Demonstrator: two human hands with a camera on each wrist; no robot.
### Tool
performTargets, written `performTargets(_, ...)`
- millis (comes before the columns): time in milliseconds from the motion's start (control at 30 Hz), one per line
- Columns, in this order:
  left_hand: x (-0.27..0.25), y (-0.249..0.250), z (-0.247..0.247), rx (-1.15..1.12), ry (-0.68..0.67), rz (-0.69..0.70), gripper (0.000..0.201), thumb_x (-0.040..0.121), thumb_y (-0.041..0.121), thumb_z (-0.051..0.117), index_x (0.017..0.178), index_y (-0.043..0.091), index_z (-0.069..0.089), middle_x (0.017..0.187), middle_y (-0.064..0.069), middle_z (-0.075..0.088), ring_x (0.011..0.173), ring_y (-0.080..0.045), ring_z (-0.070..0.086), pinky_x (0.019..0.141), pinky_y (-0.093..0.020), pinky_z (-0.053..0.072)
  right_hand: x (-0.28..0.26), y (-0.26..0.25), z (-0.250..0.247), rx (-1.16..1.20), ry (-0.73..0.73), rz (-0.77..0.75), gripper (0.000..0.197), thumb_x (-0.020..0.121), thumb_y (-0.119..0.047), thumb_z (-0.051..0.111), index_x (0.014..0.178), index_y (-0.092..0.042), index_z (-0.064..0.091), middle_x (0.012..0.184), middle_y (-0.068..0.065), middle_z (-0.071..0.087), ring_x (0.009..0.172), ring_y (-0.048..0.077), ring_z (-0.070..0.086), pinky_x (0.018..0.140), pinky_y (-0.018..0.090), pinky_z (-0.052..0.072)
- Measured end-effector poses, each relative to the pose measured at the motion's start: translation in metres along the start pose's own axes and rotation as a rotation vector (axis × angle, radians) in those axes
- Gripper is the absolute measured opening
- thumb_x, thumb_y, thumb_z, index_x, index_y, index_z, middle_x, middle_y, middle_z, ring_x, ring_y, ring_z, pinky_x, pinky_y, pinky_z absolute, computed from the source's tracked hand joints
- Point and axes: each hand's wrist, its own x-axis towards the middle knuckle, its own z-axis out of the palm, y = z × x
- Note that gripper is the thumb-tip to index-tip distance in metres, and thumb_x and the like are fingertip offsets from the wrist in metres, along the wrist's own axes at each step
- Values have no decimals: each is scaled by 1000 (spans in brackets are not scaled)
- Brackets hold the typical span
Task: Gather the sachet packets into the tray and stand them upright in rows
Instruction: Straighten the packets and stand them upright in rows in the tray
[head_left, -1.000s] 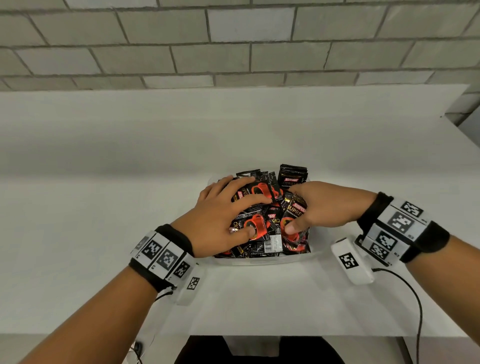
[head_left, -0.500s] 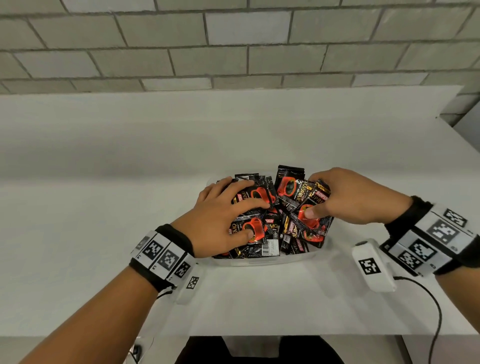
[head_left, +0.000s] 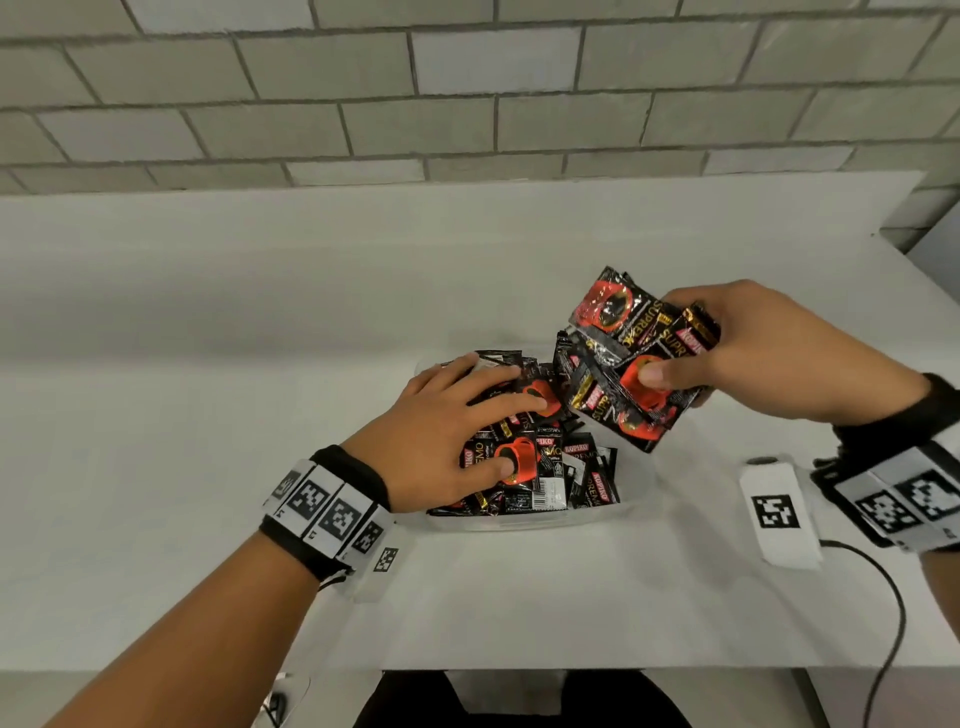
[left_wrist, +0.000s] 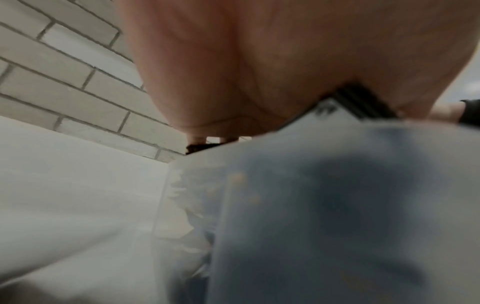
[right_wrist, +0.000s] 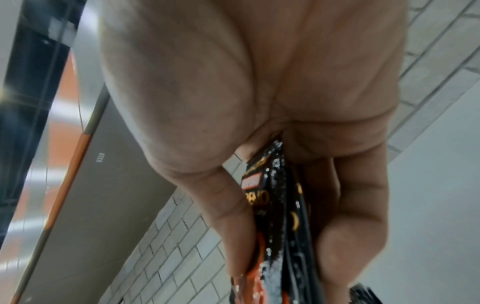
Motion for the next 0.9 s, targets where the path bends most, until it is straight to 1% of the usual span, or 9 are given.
performTargets(233,-3,-2,-6,-21,70,11,44,98,61,42,139,43,45,164,17,22,156,-20,10,123,-52,20,5,-12,1,23,79,-42,23,81,-28,82,97,-27,66,76,-16,74,59,8,69,53,12,47)
performTargets(367,-9,3,-22,-162,207,-26,51,97,65,44,137,34,51,156,14,37,147,-11,30,118,-47,32,6,-16,10,94,94,-88,23,81,-26,82,99,-26,67,78,-14,74,61,7,69,57,14,49)
performTargets(467,-14,17,-38,-350,289,-113,64,89,71,50,143,36,45,136,22,53,123,4,50,106,-32,45,6,-25,18,228,115,-170,27,81,-20,82,103,-21,67,83,-12,75,66,3,70,61,13,51)
performTargets(567,-15,34,-44,-585,247,-151,92,82,72,59,156,38,17,112,23,62,96,0,64,84,-15,50,9,-33,29,367,142,-232,34,81,-17,82,110,-15,65,93,-1,76,76,14,74,65,30,61)
performTargets(633,-14,44,-44,-809,256,-110,86,87,62,65,152,45,11,113,16,66,98,-8,69,83,-18,53,11,-37,37,429,117,-242,36,82,-14,80,114,-12,62,99,5,76,80,21,75,64,39,63)
performTargets(700,-11,51,-45,-1012,318,-75,72,94,49,64,146,46,13,128,12,64,114,-11,67,89,-25,56,11,-41,49,475,85,-233,39,84,-13,79,117,-10,58,101,7,75,79,22,75,62,41,63)
performTargets(767,-3,53,-46,-1154,362,-108,71,92,51,62,145,44,15,139,3,57,124,-20,63,94,-45,57,12,-45,64,468,57,-227,42,84,-15,78,120,-12,55,101,4,73,79,20,75,62,40,63)
performTargets(833,4,50,-44,-1194,375,-150,59,91,53,62,136,48,25,137,-3,58,122,-30,64,93,-62,54,13,-46,79,417,14,-237,49,86,-19,77,128,-18,51,105,-2,71,84,17,75,64,38,63)
performTargets(900,8,49,-44,-1176,379,-191,48,96,43,62,132,42,30,125,-3,63,110,-33,69,85,-65,56,15,-45,88,340,-8,-249,56,86,-25,78,133,-24,47,112,-8,69,93,10,72,76,33,62)
